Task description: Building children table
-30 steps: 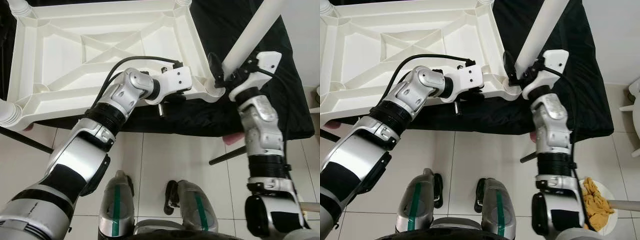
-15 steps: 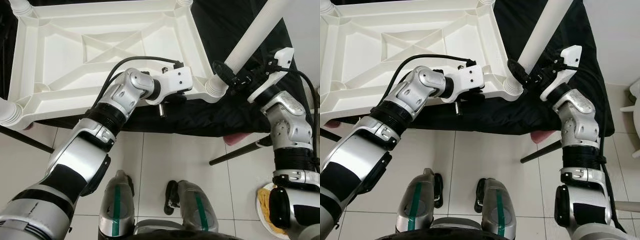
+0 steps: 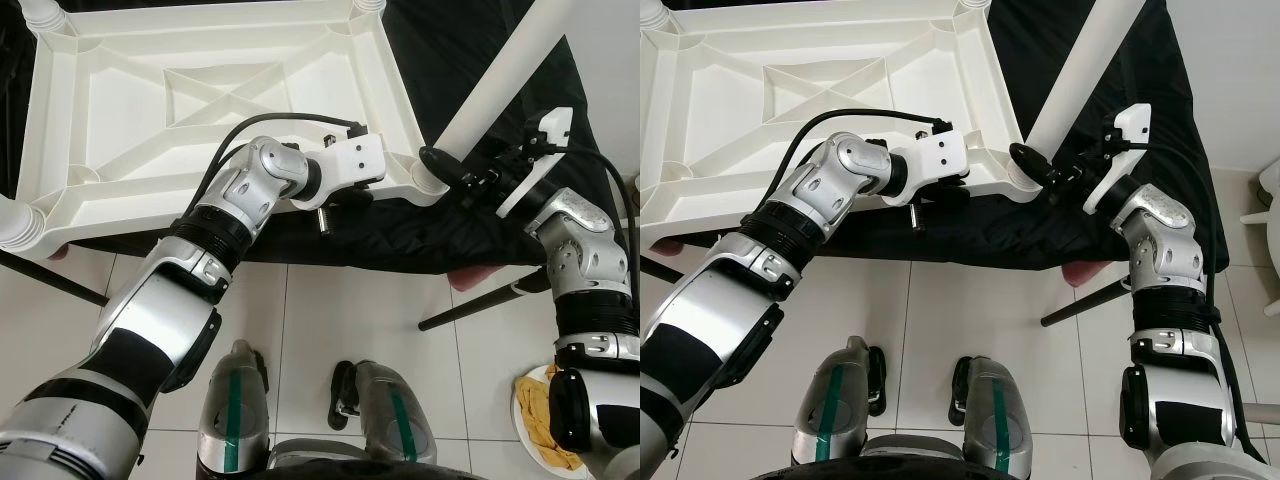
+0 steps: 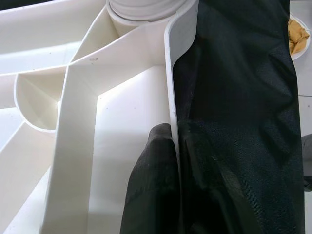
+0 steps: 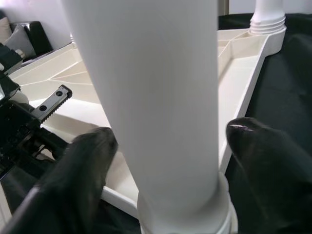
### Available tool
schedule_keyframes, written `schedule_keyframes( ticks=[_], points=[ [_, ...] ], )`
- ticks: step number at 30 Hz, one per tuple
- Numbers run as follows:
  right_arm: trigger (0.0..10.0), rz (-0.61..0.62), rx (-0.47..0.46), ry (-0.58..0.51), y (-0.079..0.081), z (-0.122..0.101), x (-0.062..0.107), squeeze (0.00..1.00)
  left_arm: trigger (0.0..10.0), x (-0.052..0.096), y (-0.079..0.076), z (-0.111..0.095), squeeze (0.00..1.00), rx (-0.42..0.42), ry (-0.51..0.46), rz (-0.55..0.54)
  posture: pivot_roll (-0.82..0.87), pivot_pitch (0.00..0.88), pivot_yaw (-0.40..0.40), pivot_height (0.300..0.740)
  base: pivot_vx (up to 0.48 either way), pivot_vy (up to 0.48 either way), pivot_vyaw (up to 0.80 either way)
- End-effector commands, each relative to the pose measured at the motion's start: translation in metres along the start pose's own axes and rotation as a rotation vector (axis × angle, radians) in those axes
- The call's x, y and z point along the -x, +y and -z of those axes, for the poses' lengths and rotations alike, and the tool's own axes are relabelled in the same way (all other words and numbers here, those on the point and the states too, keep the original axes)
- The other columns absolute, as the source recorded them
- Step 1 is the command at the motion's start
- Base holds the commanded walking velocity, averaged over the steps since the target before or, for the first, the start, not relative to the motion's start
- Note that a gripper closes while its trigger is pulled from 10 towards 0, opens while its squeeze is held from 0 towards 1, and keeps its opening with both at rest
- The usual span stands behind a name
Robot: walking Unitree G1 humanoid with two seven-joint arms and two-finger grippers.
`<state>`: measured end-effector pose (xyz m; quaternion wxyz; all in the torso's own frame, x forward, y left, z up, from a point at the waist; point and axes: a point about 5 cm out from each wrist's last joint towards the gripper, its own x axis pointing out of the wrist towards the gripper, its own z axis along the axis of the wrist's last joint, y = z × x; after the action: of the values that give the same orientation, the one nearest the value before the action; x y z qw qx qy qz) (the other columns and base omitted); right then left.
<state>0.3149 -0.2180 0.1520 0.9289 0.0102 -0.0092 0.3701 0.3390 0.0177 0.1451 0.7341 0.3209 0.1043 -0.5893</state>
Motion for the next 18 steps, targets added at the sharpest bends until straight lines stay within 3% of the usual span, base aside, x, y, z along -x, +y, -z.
schedule_keyframes(
  ticks=[1,3,4,5,6,16,17,18],
  points=[
    [4.5,-0.014,0.002,0.0,0.0015,0.0019,-0.0019,0.0,10.0,-0.0018,-0.0027,-0.0027,0.0,-0.032,-0.021,0.01,0.02,0.013,-0.038,0.74,0.0,0.0,0.0],
    [4.5,-0.013,0.003,-0.002,0.0016,0.0026,-0.0031,0.0,10.0,-0.002,-0.0028,-0.0028,0.0,-0.033,-0.021,0.01,0.02,0.012,-0.038,0.74,0.0,0.0,0.0],
    [1.3,-0.014,0.0,-0.004,0.0021,0.0035,-0.0043,0.0,10.0,-0.0021,-0.0028,-0.003,0.0,-0.034,-0.021,0.011,0.02,0.012,-0.038,0.74,0.0,0.0,0.0],
    [1.3,-0.014,0.0,-0.004,0.0021,0.0035,-0.0043,0.0,10.0,-0.0021,-0.0028,-0.003,0.0,-0.034,-0.021,0.011,0.02,0.012,-0.038,0.74,0.0,0.0,0.0],
    [0.0,-0.013,-0.001,-0.007,0.0025,0.0041,-0.0054,0.0,10.0,-0.0022,-0.0027,-0.0032,0.0,-0.035,-0.021,0.011,0.02,0.013,-0.038,0.74,0.0,0.0,0.0],
    [0.0,0.032,-0.001,-0.022,-0.0013,0.0032,-0.0056,0.0,10.0,-0.0019,-0.0023,-0.003,0.0,-0.034,-0.021,0.008,0.02,0.021,-0.042,0.74,0.0,0.0,0.0],
    [10.0,0.042,-0.009,-0.026,0.0026,0.0028,-0.007,0.0,10.0,-0.0016,-0.002,-0.0031,0.0,-0.031,-0.023,0.007,0.02,0.03,-0.044,0.74,0.0,0.0,0.0],
    [10.0,0.042,-0.009,-0.026,0.0026,0.0028,-0.007,0.0,10.0,-0.0016,-0.002,-0.0031,0.0,-0.031,-0.023,0.007,0.02,0.03,-0.044,0.74,0.0,0.0,0.0]
  ],
)
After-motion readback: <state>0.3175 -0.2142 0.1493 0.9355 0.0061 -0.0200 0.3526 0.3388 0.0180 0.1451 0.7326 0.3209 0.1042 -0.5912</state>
